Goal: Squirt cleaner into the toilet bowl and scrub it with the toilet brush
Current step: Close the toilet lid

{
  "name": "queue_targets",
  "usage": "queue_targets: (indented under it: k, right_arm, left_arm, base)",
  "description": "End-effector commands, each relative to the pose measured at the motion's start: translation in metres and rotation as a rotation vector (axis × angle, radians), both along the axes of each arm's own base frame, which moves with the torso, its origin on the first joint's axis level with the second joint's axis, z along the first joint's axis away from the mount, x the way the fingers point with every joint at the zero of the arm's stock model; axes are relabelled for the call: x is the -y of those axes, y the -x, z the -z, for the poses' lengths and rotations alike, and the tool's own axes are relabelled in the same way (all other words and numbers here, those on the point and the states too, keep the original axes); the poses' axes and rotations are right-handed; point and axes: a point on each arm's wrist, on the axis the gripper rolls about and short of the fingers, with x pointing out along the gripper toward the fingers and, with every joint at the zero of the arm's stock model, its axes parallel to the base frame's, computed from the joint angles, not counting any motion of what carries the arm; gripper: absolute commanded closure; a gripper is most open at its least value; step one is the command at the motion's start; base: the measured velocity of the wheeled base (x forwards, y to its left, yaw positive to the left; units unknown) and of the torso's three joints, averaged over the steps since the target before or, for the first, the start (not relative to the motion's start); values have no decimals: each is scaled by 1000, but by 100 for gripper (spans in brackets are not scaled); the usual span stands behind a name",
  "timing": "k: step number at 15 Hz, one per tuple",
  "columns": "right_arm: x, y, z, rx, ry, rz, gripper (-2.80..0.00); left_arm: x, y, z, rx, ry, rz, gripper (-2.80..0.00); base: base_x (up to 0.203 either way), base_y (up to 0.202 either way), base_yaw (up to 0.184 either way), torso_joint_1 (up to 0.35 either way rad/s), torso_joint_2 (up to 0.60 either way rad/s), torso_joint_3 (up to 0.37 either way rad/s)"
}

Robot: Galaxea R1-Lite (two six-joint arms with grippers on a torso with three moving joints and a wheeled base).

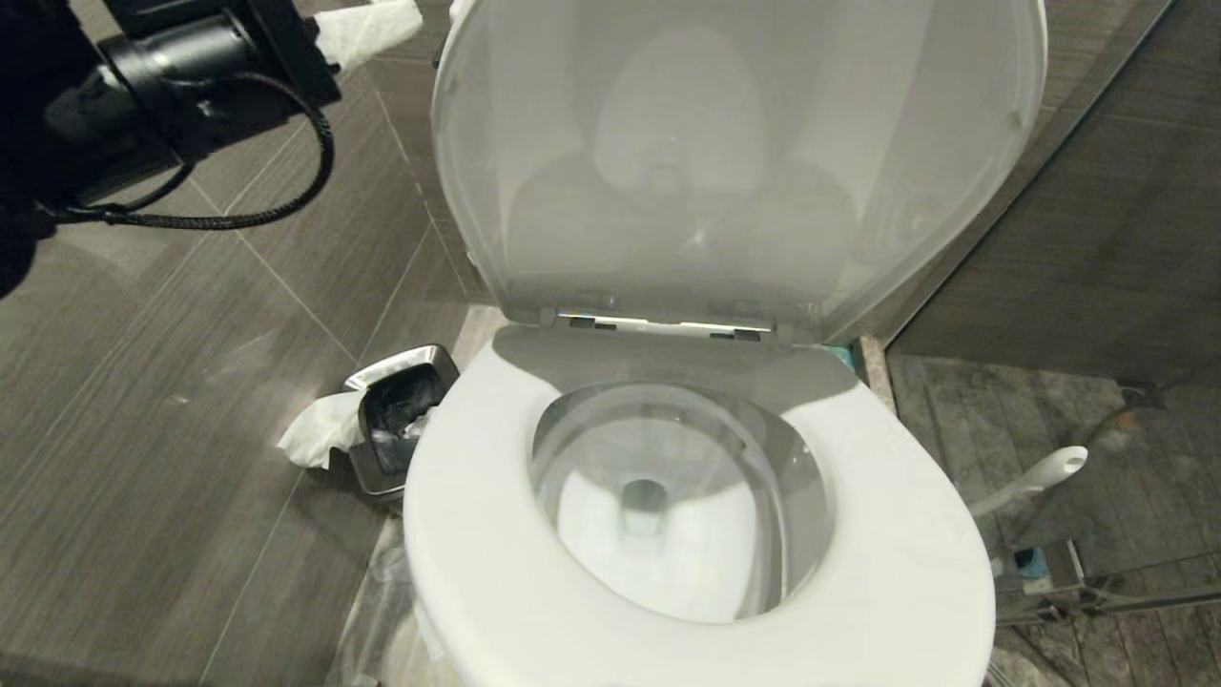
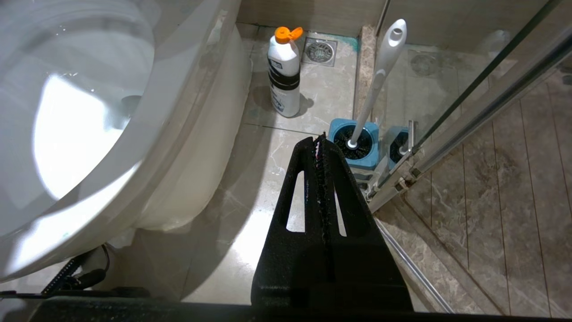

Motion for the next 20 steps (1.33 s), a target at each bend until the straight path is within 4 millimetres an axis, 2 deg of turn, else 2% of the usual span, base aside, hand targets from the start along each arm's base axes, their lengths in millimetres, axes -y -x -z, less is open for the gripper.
queue_targets:
  k: [1, 3, 6, 12, 16, 20]
  right_arm:
    - [0, 0, 0, -1, 0, -1, 0]
    - [0, 0, 0, -1, 0, -1, 0]
    - [0, 0, 0, 0, 0, -1, 0]
    - [0, 0, 0, 0, 0, -1, 0]
    - [0, 0, 0, 0, 0, -1, 0]
    - [0, 0, 0, -1, 0, -1, 0]
  left_arm:
    - [-28, 31, -15, -18, 29, -71, 0]
    - [-48, 40, -6, -138, 18, -177, 0]
    - [-54, 43, 3, -196, -27, -397, 0]
    - [-55, 99, 7, -257, -271, -426, 0]
    - [-57, 99, 9, -257, -329, -512, 0]
    - [-57, 94, 12, -268, -336, -524, 0]
  base:
    - [0, 0, 0, 0, 0, 0]
    - [0, 0, 0, 0, 0, 0]
    - [0, 0, 0, 0, 0, 0]
    - [0, 0, 0, 0, 0, 0]
    - [0, 0, 0, 0, 0, 0]
    - [0, 0, 0, -1, 2, 15]
